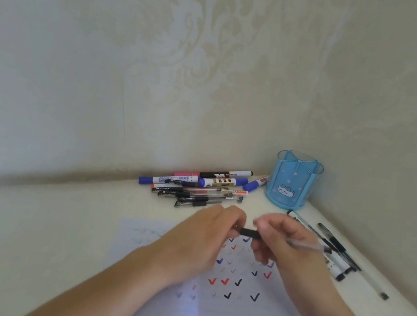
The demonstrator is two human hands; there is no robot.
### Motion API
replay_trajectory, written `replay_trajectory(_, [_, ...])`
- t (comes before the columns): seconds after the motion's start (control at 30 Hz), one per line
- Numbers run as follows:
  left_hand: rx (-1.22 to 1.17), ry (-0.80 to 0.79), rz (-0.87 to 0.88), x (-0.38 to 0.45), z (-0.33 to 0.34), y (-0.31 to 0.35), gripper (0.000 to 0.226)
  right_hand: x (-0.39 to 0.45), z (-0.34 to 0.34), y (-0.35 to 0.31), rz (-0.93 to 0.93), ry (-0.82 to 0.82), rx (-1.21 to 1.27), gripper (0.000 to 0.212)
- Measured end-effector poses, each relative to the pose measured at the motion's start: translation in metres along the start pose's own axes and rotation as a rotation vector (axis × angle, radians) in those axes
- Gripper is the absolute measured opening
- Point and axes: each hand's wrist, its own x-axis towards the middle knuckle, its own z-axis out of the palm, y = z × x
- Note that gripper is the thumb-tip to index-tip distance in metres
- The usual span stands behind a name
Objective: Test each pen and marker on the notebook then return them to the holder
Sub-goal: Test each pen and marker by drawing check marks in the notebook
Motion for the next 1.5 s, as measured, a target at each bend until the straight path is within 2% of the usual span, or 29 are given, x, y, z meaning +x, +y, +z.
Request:
replay_trajectory(0.03, [-0.016,-0.016,0.018,-0.005,0.003,0.000,0.009,-0.002,0.003,0.004,-0.011,0.011,0.039,0.020])
replay_trajectory(0.07, [-0.003,-0.028,0.052,-0.007,0.006,0.000,0.019,-0.004,0.005,0.007,-0.013,0.013,0.068,0.017])
replay_trajectory(0.13, [0.038,-0.036,0.116,-0.009,0.011,-0.002,0.037,-0.008,0.005,0.010,-0.021,-0.021,0.096,0.019])
replay_trajectory(0.2, [0.045,-0.004,0.136,-0.009,0.011,-0.005,0.044,-0.010,0.005,0.009,-0.064,-0.089,0.042,0.025])
replay_trajectory(0.33, [-0.032,0.002,0.152,-0.011,0.010,-0.007,0.044,-0.011,0.003,0.008,-0.165,-0.161,-0.092,0.026])
replay_trajectory(0.47, [-0.150,-0.036,0.129,-0.010,0.005,-0.004,0.042,-0.015,0.000,0.007,-0.219,-0.188,-0.113,0.024])
replay_trajectory(0.57, [-0.216,-0.095,0.102,-0.010,0.003,-0.002,0.037,-0.017,-0.001,0.009,-0.243,-0.200,-0.141,0.024])
replay_trajectory(0.73, [-0.287,-0.181,0.040,-0.010,0.000,-0.004,0.043,-0.020,-0.003,0.008,-0.254,-0.218,-0.188,0.022])
replay_trajectory(0.8, [-0.305,-0.198,-0.012,-0.012,-0.002,-0.008,0.051,-0.022,-0.001,0.007,-0.270,-0.200,-0.196,0.020])
replay_trajectory(0.9, [-0.269,-0.107,-0.035,-0.014,-0.007,-0.018,0.059,-0.024,0.003,0.002,-0.281,-0.086,-0.041,0.026])
replay_trajectory(0.97, [-0.303,-0.018,-0.038,-0.016,-0.012,-0.028,0.047,-0.024,0.006,-0.002,-0.209,-0.055,0.066,0.036])
replay_trajectory(1.0, [-0.327,0.022,-0.060,-0.016,-0.014,-0.032,0.040,-0.025,0.008,-0.003,-0.143,-0.062,0.079,0.034])
replay_trajectory(1.07, [-0.298,0.099,-0.124,-0.015,-0.014,-0.039,0.036,-0.028,0.013,0.004,-0.024,-0.077,0.001,0.022])
replay_trajectory(1.1, [-0.263,0.123,-0.145,-0.015,-0.013,-0.040,0.036,-0.029,0.016,0.010,0.005,-0.074,-0.041,0.026])
replay_trajectory(1.23, [-0.186,0.133,-0.157,-0.012,-0.008,-0.040,0.028,-0.032,0.022,0.016,-0.010,-0.021,-0.158,0.043])
replay_trajectory(1.5, [-0.114,0.129,-0.127,-0.012,-0.002,-0.041,0.019,-0.033,0.028,0.016,-0.046,-0.101,-0.298,0.046])
